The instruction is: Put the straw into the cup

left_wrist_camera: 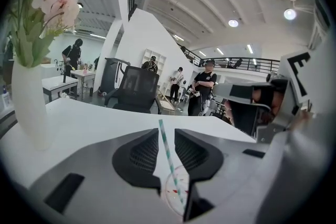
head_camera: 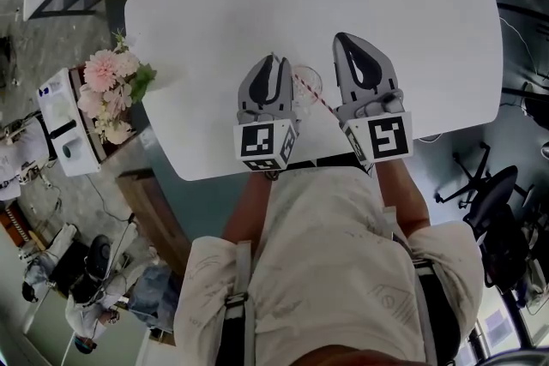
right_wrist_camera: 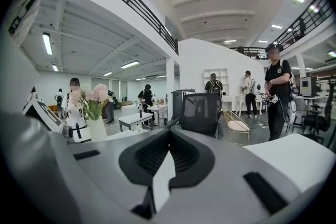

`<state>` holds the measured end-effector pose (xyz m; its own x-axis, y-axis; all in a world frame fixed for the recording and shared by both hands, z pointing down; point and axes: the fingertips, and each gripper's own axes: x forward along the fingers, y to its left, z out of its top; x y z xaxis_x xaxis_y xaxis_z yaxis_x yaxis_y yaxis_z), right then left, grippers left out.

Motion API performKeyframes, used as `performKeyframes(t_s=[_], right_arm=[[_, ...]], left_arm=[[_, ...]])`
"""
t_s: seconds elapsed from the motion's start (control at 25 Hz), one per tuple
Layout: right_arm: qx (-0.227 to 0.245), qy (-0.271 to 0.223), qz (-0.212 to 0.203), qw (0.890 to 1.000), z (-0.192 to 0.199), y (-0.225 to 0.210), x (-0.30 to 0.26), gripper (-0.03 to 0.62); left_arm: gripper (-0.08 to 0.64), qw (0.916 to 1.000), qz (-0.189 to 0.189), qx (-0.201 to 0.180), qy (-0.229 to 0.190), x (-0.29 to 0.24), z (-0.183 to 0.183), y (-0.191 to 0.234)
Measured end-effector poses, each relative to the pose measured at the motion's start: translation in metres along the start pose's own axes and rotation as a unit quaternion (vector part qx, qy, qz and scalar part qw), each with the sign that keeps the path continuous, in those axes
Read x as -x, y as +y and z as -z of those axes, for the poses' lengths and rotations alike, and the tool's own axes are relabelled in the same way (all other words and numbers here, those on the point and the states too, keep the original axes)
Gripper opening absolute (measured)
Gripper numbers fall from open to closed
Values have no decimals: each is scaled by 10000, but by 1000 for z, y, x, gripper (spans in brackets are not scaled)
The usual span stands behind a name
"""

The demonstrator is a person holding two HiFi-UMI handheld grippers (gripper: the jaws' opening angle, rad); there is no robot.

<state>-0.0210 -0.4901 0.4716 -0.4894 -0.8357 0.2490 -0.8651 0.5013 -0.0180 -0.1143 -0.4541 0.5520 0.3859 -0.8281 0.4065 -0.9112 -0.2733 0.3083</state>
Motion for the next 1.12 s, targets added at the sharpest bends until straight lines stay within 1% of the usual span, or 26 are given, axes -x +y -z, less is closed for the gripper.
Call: performKeyframes(t_s=[0.16,0.36,0.56,0.76,0.92,1.12], right_arm=[[-10,-69,-32,10000,-2,2,14,2],[20,-195,-125,9997,-5,6,38,2],[72,-372,-181,9991,-14,7,73,2],[55,-508,-194,9985,-21,6,110,2],[112,-703,-112,9974,-31,0,132,2],[158,-931,-17,9955,-46,-9,173,2]], left_arm=[[77,9999,-100,-92,-54,12,0,-6],[77,9989,-382,-170,-194,37,1,-11],[77,9971,-638,-263,-330,70,4,-26],[77,9949,-836,-246,-508,98,6,-43],[77,9916,-904,-465,-793,116,-6,-55],[77,9861,-1055,-568,-1151,146,-19,-76]])
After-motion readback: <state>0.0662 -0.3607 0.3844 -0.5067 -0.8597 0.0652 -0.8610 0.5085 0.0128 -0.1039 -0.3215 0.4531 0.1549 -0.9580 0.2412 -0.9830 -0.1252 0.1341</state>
